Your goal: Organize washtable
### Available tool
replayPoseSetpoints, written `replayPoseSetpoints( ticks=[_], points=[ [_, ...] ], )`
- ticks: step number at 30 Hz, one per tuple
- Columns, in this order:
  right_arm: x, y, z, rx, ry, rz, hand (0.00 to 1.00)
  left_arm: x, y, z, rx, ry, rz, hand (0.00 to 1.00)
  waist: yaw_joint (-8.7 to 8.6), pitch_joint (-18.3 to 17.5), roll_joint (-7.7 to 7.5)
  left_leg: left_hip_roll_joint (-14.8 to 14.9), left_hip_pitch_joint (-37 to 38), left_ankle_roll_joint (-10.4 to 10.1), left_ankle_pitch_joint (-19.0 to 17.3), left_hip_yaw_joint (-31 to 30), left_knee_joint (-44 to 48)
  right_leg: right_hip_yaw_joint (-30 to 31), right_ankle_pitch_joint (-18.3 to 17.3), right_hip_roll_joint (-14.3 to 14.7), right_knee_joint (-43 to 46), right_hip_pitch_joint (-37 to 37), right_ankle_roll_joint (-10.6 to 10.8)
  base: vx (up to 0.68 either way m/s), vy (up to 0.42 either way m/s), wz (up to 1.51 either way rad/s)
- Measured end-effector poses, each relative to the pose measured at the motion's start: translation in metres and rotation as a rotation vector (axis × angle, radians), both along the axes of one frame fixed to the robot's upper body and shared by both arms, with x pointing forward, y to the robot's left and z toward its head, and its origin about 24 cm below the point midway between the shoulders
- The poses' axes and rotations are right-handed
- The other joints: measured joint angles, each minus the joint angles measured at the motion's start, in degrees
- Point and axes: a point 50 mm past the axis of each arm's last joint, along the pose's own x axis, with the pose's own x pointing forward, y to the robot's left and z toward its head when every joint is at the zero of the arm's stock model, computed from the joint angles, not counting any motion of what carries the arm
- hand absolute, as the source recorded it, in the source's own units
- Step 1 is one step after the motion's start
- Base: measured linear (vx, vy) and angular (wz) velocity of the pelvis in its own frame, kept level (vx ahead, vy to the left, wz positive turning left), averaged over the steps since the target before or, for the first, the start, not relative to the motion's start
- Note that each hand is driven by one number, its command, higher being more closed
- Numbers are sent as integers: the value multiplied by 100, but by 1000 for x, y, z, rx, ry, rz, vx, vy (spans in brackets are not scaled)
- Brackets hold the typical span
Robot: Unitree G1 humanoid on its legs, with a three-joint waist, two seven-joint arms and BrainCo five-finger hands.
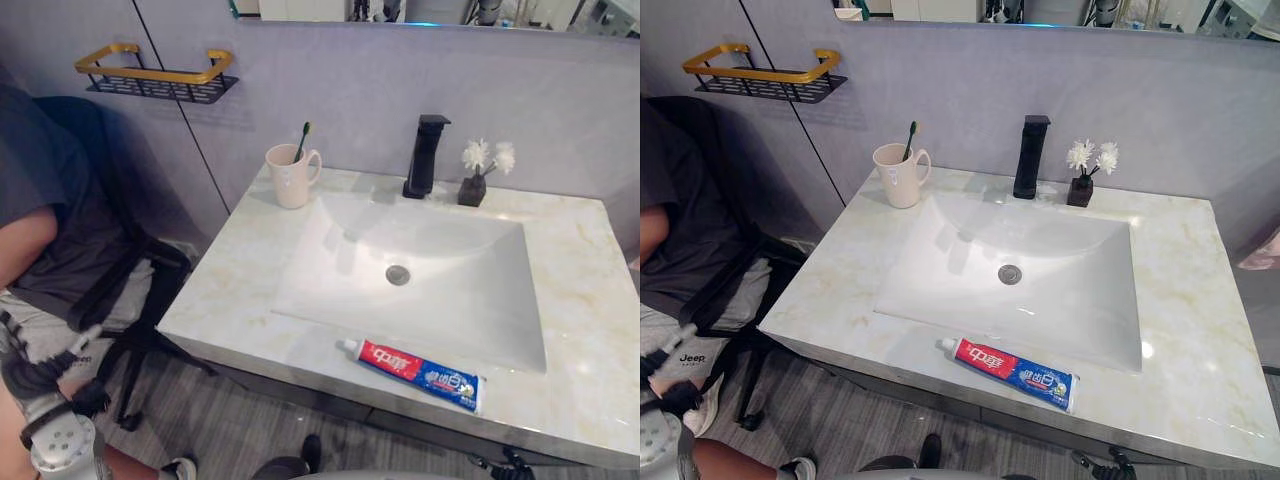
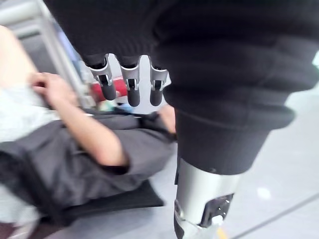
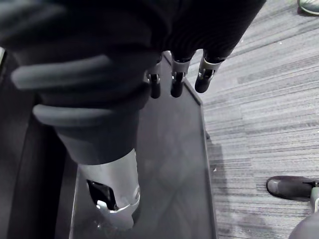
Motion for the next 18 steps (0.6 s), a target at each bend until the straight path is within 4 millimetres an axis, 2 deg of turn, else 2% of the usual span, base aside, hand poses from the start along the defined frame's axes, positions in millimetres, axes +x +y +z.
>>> replayPoseSetpoints(
  ticks=[3,4,7,9,11,13,15,17,18],
  points=[
    [-2,0,0,4,3,1,0,16,-37,34,124,-132,-149,0,-43,3,4,-31,-24,1,-1,-111,90,-107,0,2,3,69,0,-33,-15,18],
    [0,1,0,9,-1,6,0,21,-59,46,175,-183,-244,0,-107,-12,19,-33,-23,1,-1,-118,117,-121,0,4,12,84,-1,-64,-9,11],
    [3,2,0,20,-14,20,0,32,-108,63,269,-250,-497,0,-205,-60,111,-26,-30,1,-2,-119,158,-116,1,13,14,79,-12,-60,1,1],
    [8,3,-1,30,-21,24,0,36,-138,68,346,-259,-675,0,-312,-68,119,-13,-34,0,-1,-116,182,-102,14,28,17,75,-32,-51,2,-3],
    [12,5,-4,51,-21,53,0,37,-169,63,416,-218,-878,0,-366,-96,148,12,-26,-24,-16,-91,176,-72,20,44,15,70,-41,-30,-2,-7],
    [15,9,-5,65,-17,77,0,38,-192,54,484,-161,-1031,0,-444,-103,157,46,-16,-15,5,-75,171,-49,34,70,10,69,-57,-21,-13,-7],
    [17,13,-6,78,-19,103,0,40,-204,42,520,-104,-1113,0,-449,-105,155,107,2,-24,3,6,165,30,54,111,-5,56,-84,-13,-23,-22],
    [22,16,-6,86,-27,126,0,43,-218,18,575,19,-1198,0,-456,-132,123,194,-5,-49,7,129,162,166,75,172,-9,-14,-111,-4,-30,-30],
    [22,16,-6,85,-29,127,0,45,-222,12,599,49,-1220,0,-449,-134,115,210,-4,-55,5,146,161,190,80,187,-9,-22,-119,5,-30,-15]
  ],
)
